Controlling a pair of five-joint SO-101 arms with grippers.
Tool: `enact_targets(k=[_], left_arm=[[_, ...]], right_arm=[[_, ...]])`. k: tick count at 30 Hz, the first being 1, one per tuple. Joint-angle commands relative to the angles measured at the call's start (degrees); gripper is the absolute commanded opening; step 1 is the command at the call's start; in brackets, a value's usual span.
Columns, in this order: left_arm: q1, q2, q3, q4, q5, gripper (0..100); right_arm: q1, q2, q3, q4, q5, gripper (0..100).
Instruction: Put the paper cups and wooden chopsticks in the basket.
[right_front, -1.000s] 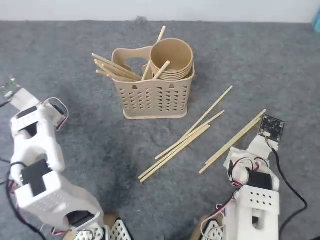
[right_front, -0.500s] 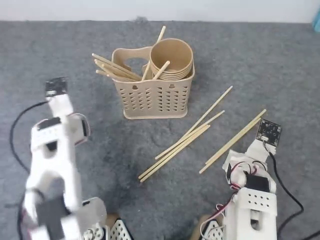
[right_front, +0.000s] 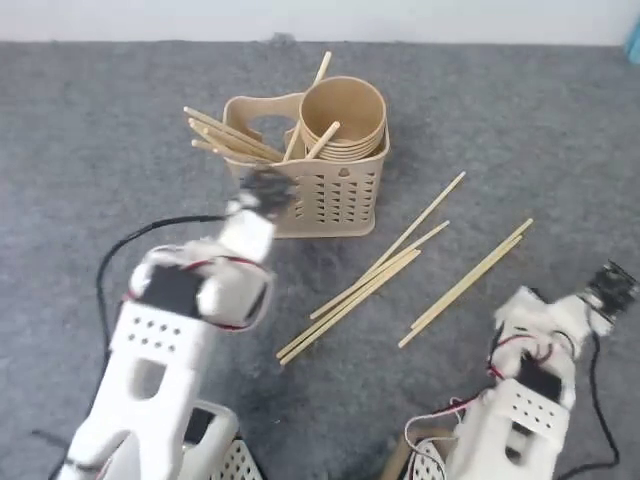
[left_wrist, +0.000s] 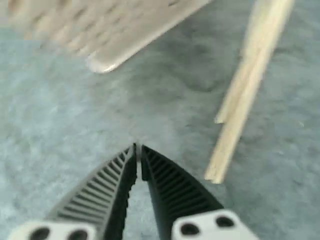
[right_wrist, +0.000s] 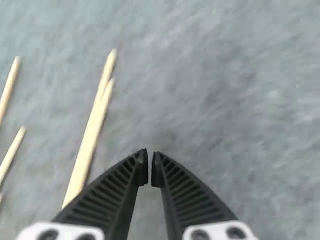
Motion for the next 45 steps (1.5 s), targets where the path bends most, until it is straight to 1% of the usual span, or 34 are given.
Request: enact_targets(k=[1,3,6,11,16,18,20,23,27,29,33,35,40,45], left_arm=[[8.8,8.1,-7.2,0.4,1.1,1],[12.8,14.4,-10.9,-1.4,1.1,1],[17.3,23.8,-17.0,-4.9,1.1,1],[22.5,37.5,-28.5,-9.1,1.1,1],[28.0,48.0,-39.8,-11.1,1.1,1],[29.1,51.8,-43.5,-12.8,1.1,1],[29.2,55.6,-46.8,-14.7,1.1,1],[27.5,61.0,-51.5,-16.9,1.1,1],[25.8,67.9,-59.3,-17.3,1.1,2],[25.7,71.6,-63.7,-17.0,0.9,7],[22.9,79.0,-72.9,-16.9,1.1,24],[21.5,82.5,-76.9,-16.8,1.1,28],[20.0,90.6,-87.3,-15.7,0.7,27],[18.7,99.8,-99.8,-15.9,1.0,27]], right_arm=[[5.2,-0.7,2.8,-16.1,-0.7,4.1],[7.5,-0.4,2.7,-17.9,-1.1,4.2],[8.7,-0.1,2.3,-18.1,-1.1,4.2],[8.3,-0.3,2.3,-18.1,-1.1,4.2],[8.2,-0.6,2.3,-18.1,-1.1,4.2],[7.8,-0.6,2.3,-18.1,-1.1,4.2],[7.0,-0.6,2.3,-18.1,-1.1,4.2],[6.7,-0.6,2.4,-18.1,-1.1,4.2],[6.6,-0.6,2.5,-18.1,-1.1,4.2],[5.9,-0.6,2.6,-18.1,-1.1,4.2],[3.8,-0.5,2.8,-17.9,-0.7,4.2],[3.7,-0.4,2.8,-17.9,-0.7,4.2],[3.5,-0.5,2.8,-18.0,-0.7,4.2],[1.1,-0.5,2.8,-18.0,-0.6,4.2]])
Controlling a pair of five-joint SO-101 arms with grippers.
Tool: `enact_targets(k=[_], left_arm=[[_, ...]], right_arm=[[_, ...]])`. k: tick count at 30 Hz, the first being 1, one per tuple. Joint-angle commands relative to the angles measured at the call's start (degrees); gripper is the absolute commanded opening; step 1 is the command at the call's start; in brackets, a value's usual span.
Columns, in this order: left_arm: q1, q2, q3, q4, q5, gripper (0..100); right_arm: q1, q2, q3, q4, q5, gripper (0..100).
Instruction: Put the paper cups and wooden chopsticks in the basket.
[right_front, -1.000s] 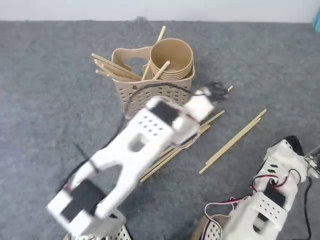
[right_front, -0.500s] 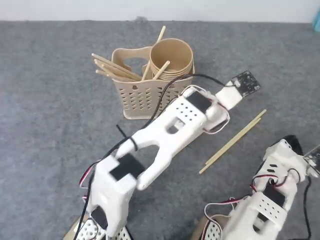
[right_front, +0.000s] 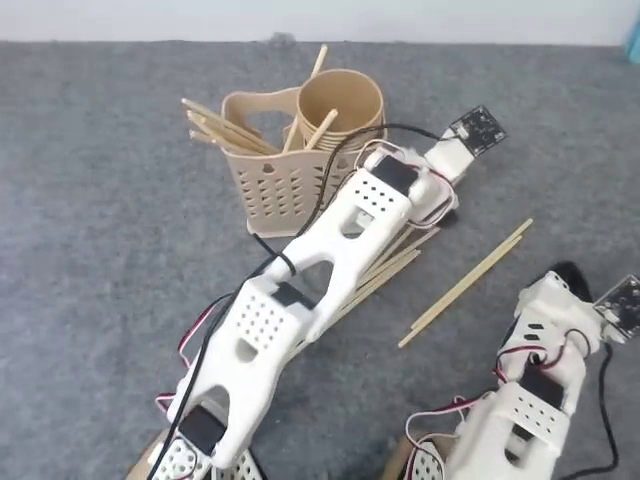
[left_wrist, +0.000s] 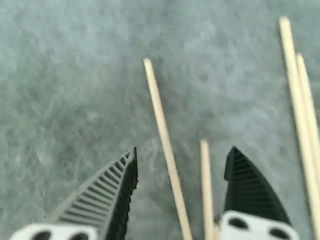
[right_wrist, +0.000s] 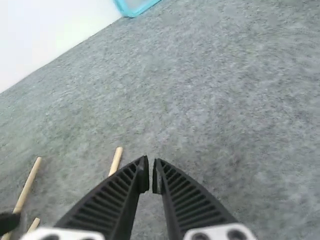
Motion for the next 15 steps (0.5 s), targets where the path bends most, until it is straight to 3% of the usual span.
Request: enact_targets(k=[1,15], left_arm=[[-1.7,4.7,-10.3,-0.1,0.8,27],[0.4,33.2,-37.8,1.3,-2.1,26]], right_arm=[[-1.5,-0.5,1.3,-1.5,0.0,4.2],[-1.5,-0.5,1.2,-1.5,0.0,4.2]])
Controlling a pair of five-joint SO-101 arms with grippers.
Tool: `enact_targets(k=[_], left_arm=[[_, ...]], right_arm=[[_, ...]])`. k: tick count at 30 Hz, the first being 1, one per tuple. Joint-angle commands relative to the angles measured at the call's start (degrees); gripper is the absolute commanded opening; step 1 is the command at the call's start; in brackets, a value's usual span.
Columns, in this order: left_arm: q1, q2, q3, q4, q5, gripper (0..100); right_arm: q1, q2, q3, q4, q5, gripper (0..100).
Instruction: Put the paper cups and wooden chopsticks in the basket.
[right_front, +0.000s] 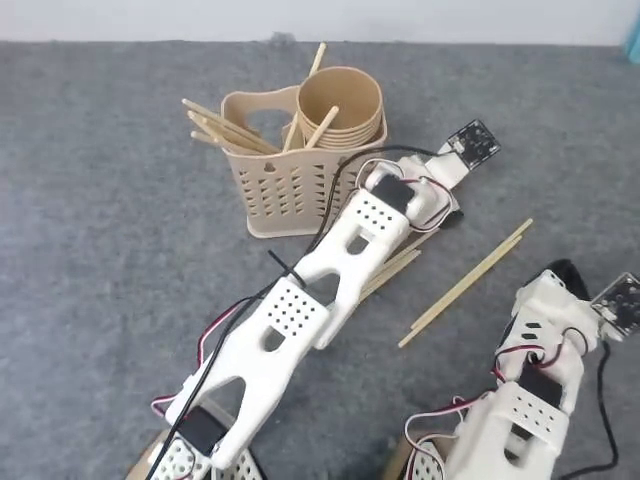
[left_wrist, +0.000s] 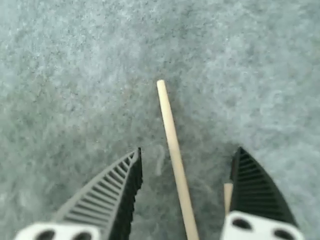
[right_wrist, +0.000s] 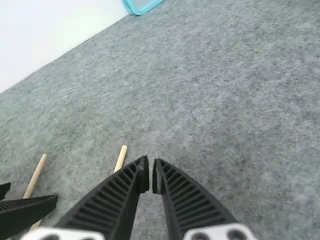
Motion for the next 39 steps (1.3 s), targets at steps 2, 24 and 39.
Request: enact_targets(k=[2,24,39], left_arm=[[0.4,5.2,-6.6,2.5,-2.3,21],[9.0,-14.9,-14.4,25.9,-3.2,1],[9.4,-36.3,-14.3,36.4,-2.5,1]], right_arm=[[-0.7,-0.5,1.2,-1.5,0.0,4.2],[-2.1,-0.6,1.1,-1.5,0.0,4.2],[-2.2,-0.6,1.1,-1.5,0.0,4.2]])
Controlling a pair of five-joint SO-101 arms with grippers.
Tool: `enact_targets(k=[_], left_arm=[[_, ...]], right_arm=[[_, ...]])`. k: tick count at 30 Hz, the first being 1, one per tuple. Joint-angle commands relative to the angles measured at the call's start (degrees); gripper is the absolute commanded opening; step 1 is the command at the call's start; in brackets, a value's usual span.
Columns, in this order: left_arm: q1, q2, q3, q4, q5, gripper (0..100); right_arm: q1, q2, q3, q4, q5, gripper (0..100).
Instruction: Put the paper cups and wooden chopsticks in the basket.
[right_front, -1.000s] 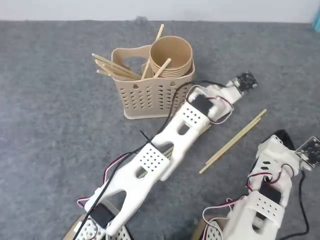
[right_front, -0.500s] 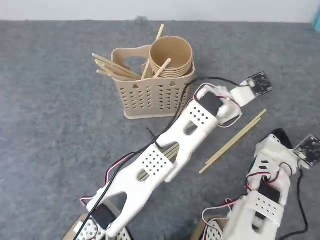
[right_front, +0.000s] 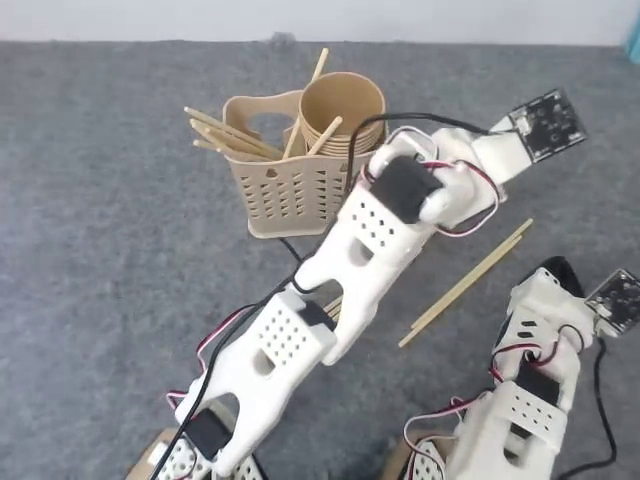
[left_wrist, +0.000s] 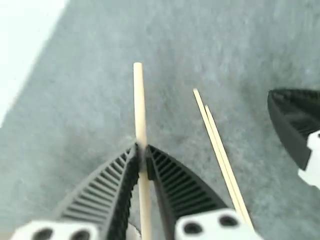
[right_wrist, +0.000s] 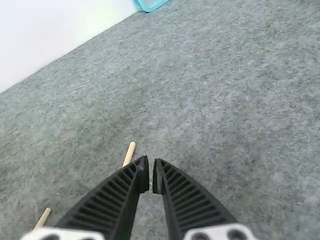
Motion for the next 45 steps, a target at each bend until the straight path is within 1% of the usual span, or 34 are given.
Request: enact_targets(k=[1,5,8,11,14,18,21,23,25,29,33,36,40,42,45], left_arm=[[0.3,-6.8,-1.7,2.0,1.8,1],[0.3,-9.5,-1.6,2.1,7.7,1],[0.0,-12.2,-1.4,2.1,8.5,1],[-0.1,-17.1,1.6,2.1,8.5,1],[0.1,-24.4,8.0,2.1,8.6,1],[0.2,-37.0,20.5,1.9,8.6,1],[-0.8,-45.3,27.3,1.7,8.6,1],[-3.6,-49.6,28.4,0.6,8.5,1],[-7.6,-53.1,28.4,-2.4,8.5,1],[-16.3,-57.3,28.8,-11.1,8.5,1],[-23.8,-56.8,28.9,-20.7,8.5,1],[-27.6,-54.9,28.9,-24.2,8.5,1],[-29.5,-51.5,28.8,-24.2,9.3,1],[-30.8,-51.3,28.2,-21.4,14.1,1],[-31.6,-53.9,25.8,-15.0,21.8,1]], right_arm=[[-0.6,-0.6,1.1,-1.5,0.0,4.2],[-0.6,-0.6,1.1,-1.5,0.0,4.2],[-0.6,-0.6,1.1,-1.5,0.0,4.2],[-0.6,-0.5,1.0,-1.5,0.0,4.2],[-0.6,-0.2,0.9,-1.5,0.0,4.2],[-0.6,-0.2,0.8,-1.5,0.0,4.2],[-0.6,-0.2,0.8,-1.5,0.0,4.2],[-0.6,-0.1,0.8,-1.5,0.0,4.2],[-0.7,-0.1,0.9,-1.5,0.0,4.2],[-1.5,-0.2,1.2,-1.5,0.1,4.2],[-1.7,-0.1,1.2,-1.1,0.1,4.2],[-1.5,-0.1,1.2,-0.8,0.1,4.2],[-1.4,-0.5,1.3,0.8,0.1,4.2],[-1.4,-0.3,1.3,0.7,0.1,4.2],[-1.4,-0.2,1.3,0.7,0.1,4.2]])
